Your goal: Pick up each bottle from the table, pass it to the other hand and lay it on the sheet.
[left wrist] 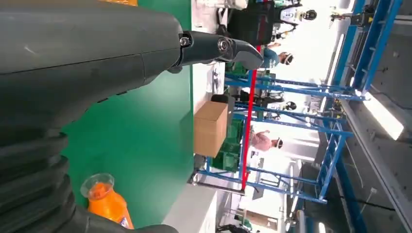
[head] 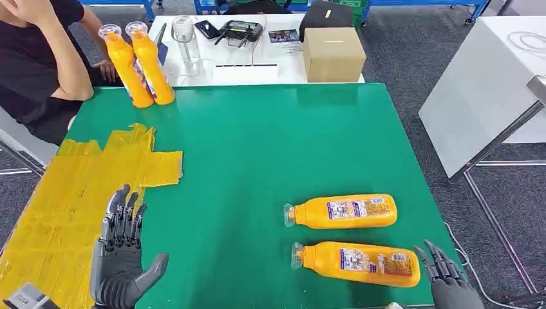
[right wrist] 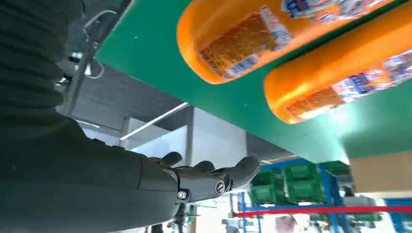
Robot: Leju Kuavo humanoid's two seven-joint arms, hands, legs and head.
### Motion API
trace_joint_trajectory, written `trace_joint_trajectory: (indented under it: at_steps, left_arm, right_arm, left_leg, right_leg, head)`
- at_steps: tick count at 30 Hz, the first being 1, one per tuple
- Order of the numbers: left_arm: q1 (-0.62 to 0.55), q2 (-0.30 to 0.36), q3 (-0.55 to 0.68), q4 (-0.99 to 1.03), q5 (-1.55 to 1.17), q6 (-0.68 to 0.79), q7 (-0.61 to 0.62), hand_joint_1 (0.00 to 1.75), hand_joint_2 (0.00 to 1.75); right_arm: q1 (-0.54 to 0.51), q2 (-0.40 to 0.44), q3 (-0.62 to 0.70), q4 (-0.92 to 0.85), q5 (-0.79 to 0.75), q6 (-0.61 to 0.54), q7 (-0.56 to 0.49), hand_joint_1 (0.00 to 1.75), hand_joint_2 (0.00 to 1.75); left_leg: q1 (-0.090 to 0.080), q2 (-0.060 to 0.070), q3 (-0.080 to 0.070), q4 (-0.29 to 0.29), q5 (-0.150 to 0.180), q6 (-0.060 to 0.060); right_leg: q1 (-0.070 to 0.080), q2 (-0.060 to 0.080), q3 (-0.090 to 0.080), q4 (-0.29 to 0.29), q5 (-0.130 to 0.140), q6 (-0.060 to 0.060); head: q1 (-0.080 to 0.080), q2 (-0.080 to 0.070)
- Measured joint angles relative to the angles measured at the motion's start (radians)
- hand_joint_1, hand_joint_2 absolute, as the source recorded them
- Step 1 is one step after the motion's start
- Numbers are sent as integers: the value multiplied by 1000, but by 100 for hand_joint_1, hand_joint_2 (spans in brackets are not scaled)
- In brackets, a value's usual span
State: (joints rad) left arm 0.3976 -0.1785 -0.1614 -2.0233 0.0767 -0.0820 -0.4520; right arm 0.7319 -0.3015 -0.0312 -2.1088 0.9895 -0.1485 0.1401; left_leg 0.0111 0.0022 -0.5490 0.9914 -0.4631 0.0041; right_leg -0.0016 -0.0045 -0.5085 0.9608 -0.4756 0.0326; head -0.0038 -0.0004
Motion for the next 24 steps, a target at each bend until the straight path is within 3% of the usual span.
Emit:
trace_joint_trajectory:
  at_steps: [6, 12, 24]
  left_arm:
    - [-4, 1, 0, 3, 2, -5, 2, 0, 175]
    - [-10, 4, 0, 8, 3, -11, 4, 0, 175]
    - [-30, 6, -2, 23, 10, -29, 20, 0, 175]
  right_arm:
    - [2, 69, -63, 0, 21, 56, -30, 0, 175]
    - [7, 86, -86, 0, 38, 91, -30, 0, 175]
    - [-19, 22, -50, 14, 38, 114, 41, 0, 175]
  left_leg:
    - [0, 0, 0, 0, 0, 0]
    - [0, 0, 0, 0, 0, 0]
    - [0, 0, 0, 0, 0, 0]
  right_leg:
    - [-1, 0, 0, 0, 0, 0]
    - [-1, 0, 0, 0, 0, 0]
    - [0, 0, 2, 0, 0, 0]
  head:
    - [0, 0]
    - [0, 0]
    - [0, 0]
